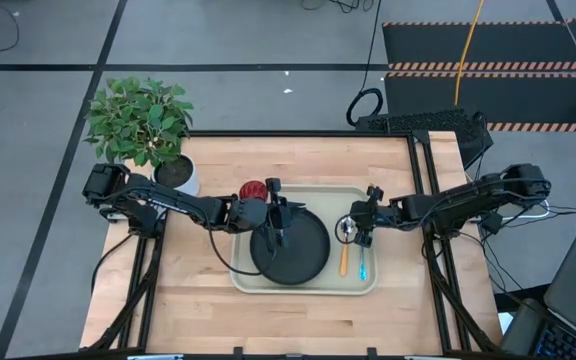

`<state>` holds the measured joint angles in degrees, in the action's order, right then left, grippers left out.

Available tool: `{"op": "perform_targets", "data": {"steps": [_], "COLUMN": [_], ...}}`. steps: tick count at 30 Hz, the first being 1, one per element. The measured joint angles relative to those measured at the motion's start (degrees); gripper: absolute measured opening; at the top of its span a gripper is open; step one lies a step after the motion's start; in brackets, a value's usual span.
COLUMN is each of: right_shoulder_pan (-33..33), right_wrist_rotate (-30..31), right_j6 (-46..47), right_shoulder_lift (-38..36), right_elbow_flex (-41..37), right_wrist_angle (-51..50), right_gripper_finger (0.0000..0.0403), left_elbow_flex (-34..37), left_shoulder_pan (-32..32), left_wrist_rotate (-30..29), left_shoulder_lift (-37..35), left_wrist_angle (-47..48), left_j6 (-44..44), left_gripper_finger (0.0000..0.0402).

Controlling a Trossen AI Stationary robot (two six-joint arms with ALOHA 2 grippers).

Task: Pick and place plate/cup/fork/spoon on tray
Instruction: Adjust the spoon position

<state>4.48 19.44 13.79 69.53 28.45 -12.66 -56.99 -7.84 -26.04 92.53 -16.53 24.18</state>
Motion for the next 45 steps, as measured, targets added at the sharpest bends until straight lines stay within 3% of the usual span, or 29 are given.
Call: {"op": "perform_targets", "data": {"steps": [9, 17, 29, 45], "right_shoulder_pan": [-0.7, -1.1, -1.1, -1.0], "right_wrist_rotate": [-0.1, -1.7, -1.7, -3.3], "right_j6": [-2.6, -2.6, -1.6, 0.1], "right_shoulder_lift": [0.0, 0.0, 0.2, 6.8], "right_elbow_flex": [-2.0, -4.3, -4.3, -4.3], "right_wrist_angle": [2.5, 11.7, 10.0, 15.0], "right_gripper_finger": [0.0063, 0.0063, 0.0063, 0.0063], "left_elbow_flex": [0.0, 0.0, 0.0, 0.0], "left_shoulder_pan": [0.0, 0.0, 0.0, 0.0], "left_wrist_rotate": [0.0, 0.0, 0.0, 0.0], "left_shoulder_lift": [0.0, 0.0, 0.0, 0.0], "left_wrist_angle": [0.0, 0.0, 0.0, 0.0], "left_j6": [0.0, 0.0, 0.0, 0.0], "left_gripper_finger": [0.0047, 0.0047, 0.0047, 0.0047]}}
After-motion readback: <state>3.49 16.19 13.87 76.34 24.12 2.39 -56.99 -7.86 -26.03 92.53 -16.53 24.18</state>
